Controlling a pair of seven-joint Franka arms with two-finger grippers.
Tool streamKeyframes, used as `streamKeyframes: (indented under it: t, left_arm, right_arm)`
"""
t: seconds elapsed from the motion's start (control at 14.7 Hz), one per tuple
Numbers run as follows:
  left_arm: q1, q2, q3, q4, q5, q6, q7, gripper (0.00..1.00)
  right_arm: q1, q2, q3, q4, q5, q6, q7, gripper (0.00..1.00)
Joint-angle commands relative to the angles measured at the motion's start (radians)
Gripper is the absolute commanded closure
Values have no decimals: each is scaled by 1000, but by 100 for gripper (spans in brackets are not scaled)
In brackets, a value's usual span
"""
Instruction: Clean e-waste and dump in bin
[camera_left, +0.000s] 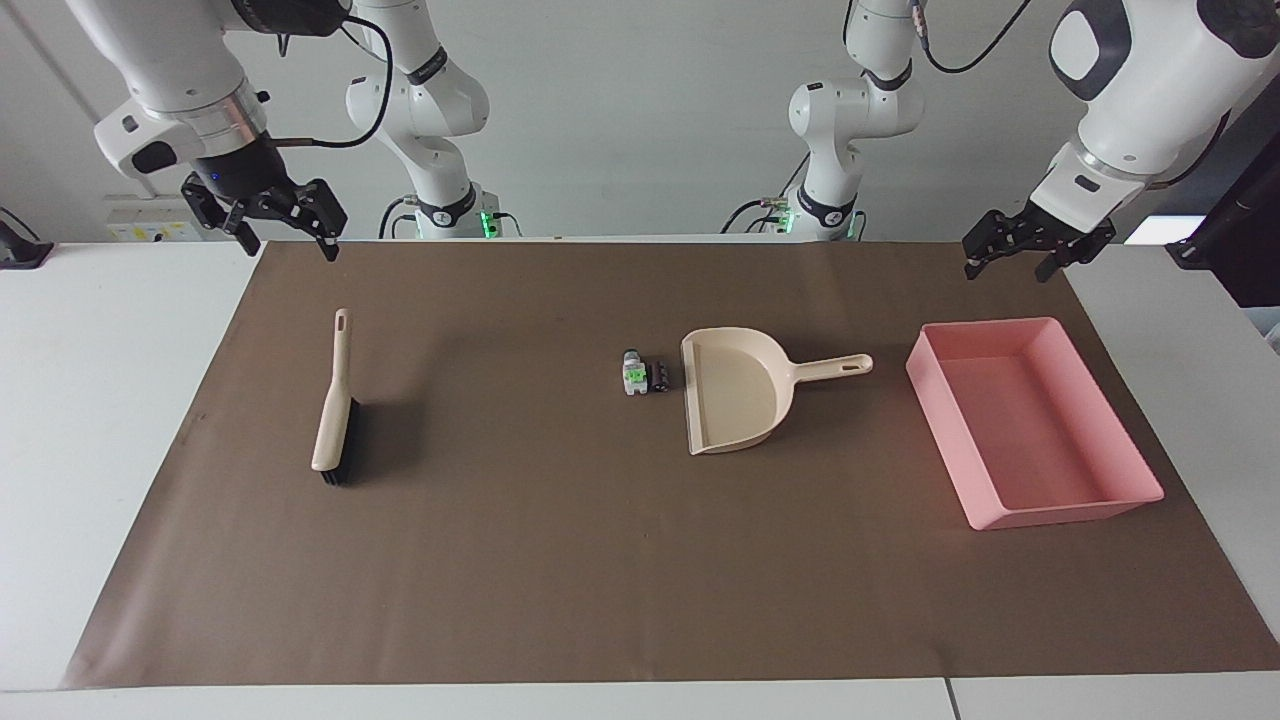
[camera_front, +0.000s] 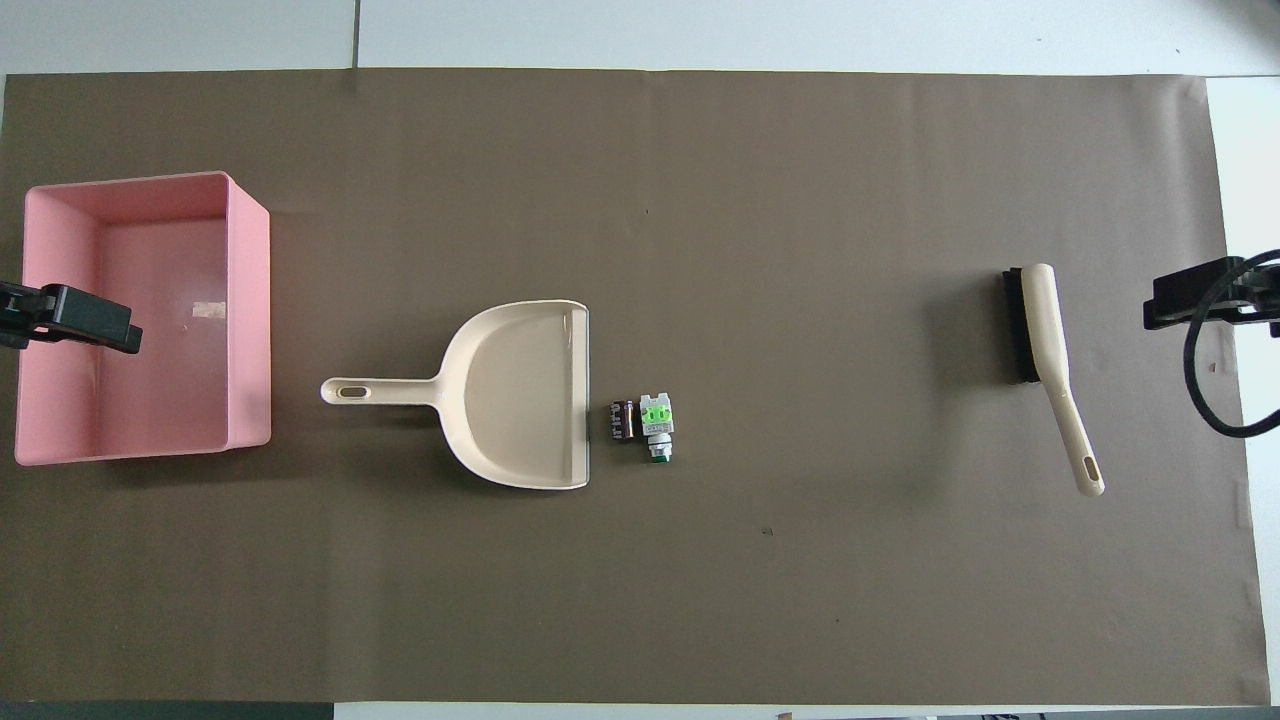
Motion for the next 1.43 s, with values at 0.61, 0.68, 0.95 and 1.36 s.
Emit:
streamKeyframes:
  t: [0.61,0.68,0.95,1.36]
  left_arm:
    - [-36,-16,4,-4,77,0,-21,1]
    - [-37,-16,4,-4,79,-2,-26,1]
    - [-37,-16,-4,-4,73,17,-9,2]
    - [-39,-11,-5,-18,8,44,358,2]
  right_arm:
    - [-45,-18,-1,-40,14,22,-47,1]
    - [-47,-27,-1,-75,10,75,-52,1]
    - [-82,-134,-3,-379,3,308,-142,1]
    - [-154,-84,-3,-610,19,520,-280,1]
